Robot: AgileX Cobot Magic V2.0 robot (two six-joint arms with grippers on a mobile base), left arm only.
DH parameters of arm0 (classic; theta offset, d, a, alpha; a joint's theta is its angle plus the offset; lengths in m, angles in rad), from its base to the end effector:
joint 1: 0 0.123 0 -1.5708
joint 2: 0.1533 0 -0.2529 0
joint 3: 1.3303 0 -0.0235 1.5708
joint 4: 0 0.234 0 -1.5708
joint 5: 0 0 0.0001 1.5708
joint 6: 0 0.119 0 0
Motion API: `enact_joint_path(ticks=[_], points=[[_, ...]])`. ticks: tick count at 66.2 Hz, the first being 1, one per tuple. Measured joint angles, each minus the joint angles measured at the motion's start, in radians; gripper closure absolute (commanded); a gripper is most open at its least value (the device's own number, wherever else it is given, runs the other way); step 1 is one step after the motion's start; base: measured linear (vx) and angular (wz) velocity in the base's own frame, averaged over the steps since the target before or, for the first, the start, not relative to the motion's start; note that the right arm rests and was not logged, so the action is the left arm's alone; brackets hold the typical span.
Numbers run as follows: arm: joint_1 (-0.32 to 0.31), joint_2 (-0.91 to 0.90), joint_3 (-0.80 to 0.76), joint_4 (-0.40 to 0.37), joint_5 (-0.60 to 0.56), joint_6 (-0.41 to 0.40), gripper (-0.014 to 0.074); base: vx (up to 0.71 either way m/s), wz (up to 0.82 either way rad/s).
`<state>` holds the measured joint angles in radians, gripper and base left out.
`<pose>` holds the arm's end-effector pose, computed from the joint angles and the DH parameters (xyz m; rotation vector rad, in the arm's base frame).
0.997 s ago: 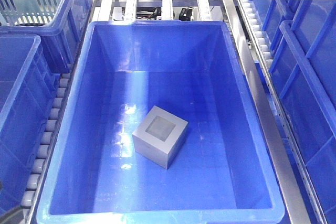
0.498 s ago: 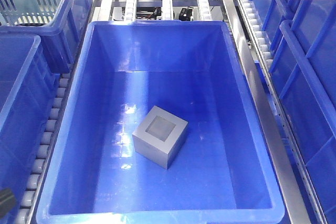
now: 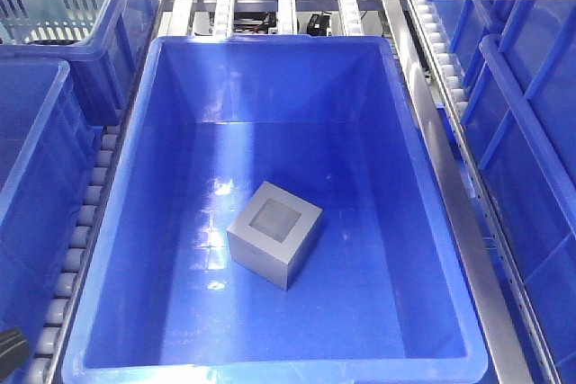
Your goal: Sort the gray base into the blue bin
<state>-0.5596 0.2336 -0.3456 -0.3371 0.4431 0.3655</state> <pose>0.0803 -0.0703 0.2617 0.6504 1.6963 -0.4845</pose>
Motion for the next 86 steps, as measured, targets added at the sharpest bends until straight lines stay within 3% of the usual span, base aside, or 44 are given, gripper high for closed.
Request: enact_joint_path(ticks=[8,17,37,47,55,65,86], points=[[0.000,0.000,0.000,0.003,0.000,0.000,0.0602,0.00,0.00],[0.032,-0.031,0.000,0.071,-0.049,0.003,0.0602,0.00,0.00],[0.324,-0.117,0.139,0.108,-0.177,-0.021,0.0602,0.00,0.00],[0.463,-0.171,0.262,0.210,-0.310,-0.212,0.0602,0.00,0.00],[0.533,-0.205,0.348,0.315,-0.369,-0.394,0.0602,0.00,0.00],[0.566,-0.242,0.371,0.382,-0.370,-0.526,0.0602,0.00,0.00],[0.567,-0.243,0.372,0.437,-0.317,-0.553,0.0602,0.00,0.00]])
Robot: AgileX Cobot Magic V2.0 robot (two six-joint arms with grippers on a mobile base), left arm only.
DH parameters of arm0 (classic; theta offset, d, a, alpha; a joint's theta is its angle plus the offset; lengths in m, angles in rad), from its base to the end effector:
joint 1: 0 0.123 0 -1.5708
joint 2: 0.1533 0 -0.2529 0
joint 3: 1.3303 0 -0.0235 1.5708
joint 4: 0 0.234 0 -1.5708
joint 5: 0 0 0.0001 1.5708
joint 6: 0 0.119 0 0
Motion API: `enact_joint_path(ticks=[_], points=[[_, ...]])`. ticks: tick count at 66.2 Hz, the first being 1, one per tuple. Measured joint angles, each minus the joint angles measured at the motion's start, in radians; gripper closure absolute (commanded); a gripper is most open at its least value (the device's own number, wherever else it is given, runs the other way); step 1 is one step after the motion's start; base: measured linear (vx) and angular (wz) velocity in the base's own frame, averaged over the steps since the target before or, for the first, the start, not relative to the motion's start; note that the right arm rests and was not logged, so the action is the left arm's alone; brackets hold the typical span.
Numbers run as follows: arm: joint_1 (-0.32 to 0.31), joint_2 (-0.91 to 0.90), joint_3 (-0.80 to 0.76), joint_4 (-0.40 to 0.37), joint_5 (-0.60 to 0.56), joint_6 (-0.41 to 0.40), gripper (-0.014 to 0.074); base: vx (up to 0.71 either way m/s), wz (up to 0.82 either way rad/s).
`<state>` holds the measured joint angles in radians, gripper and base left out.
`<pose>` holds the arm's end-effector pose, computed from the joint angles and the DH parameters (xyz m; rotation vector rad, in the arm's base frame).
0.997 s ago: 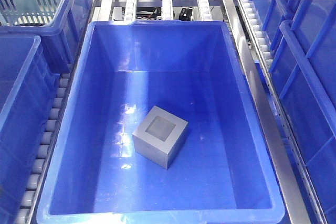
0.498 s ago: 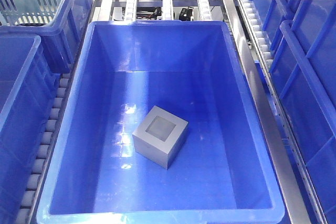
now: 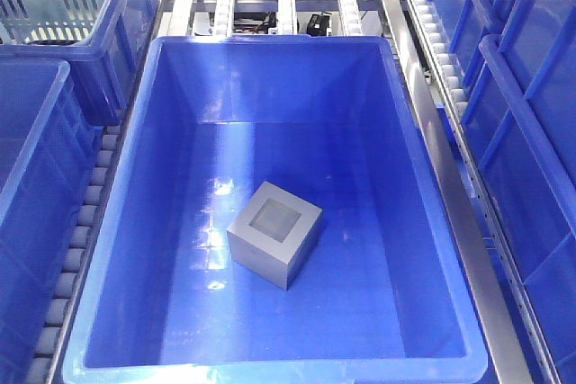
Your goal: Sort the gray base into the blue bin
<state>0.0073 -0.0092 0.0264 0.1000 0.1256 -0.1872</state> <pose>0.1003 0.0022 0.1925 -0.0870 1.6237 -0.0519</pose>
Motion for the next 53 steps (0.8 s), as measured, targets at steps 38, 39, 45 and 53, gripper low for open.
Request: enact_joint_path(ticks=[38,39,45,53], points=[[-0.005,0.000,0.000,0.000,0.001,0.000,0.0602,0.00,0.00],[-0.005,0.000,0.000,0.000,0.001,0.000,0.0602,0.00,0.00],[-0.005,0.000,0.000,0.000,0.001,0.000,0.0602,0.00,0.00],[-0.005,0.000,0.000,0.000,0.001,0.000,0.0602,0.00,0.00]])
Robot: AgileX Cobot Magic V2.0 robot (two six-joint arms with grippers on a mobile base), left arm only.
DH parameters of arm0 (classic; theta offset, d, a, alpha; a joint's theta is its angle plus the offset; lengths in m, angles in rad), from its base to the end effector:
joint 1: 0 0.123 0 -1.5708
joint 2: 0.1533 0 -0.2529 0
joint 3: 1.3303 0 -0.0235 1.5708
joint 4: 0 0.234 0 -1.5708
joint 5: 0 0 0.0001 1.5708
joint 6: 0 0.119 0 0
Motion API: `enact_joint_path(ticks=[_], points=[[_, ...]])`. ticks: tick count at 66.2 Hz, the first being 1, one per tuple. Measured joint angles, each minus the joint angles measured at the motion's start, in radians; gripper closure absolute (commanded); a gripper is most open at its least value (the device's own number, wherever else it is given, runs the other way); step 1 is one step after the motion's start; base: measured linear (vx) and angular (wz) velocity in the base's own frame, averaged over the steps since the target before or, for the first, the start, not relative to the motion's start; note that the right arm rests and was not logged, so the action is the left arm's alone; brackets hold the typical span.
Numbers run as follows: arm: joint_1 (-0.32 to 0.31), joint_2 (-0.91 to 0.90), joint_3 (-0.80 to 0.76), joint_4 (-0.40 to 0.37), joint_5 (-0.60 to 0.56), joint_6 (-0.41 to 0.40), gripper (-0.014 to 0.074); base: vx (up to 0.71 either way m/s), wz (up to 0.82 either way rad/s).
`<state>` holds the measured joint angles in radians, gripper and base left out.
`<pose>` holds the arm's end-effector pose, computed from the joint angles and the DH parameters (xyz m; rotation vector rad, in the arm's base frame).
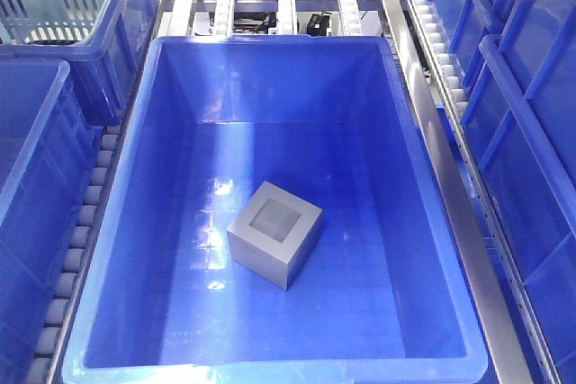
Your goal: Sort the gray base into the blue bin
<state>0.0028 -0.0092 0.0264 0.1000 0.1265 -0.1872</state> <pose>0.1003 0.0018 0.1924 -0.0835 1.6248 -0.0553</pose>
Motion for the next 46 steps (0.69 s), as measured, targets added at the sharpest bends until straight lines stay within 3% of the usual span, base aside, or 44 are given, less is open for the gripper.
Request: enact_joint_path(ticks=[46], points=[[0.000,0.000,0.000,0.000,0.000,0.000,0.0602,0.00,0.00]])
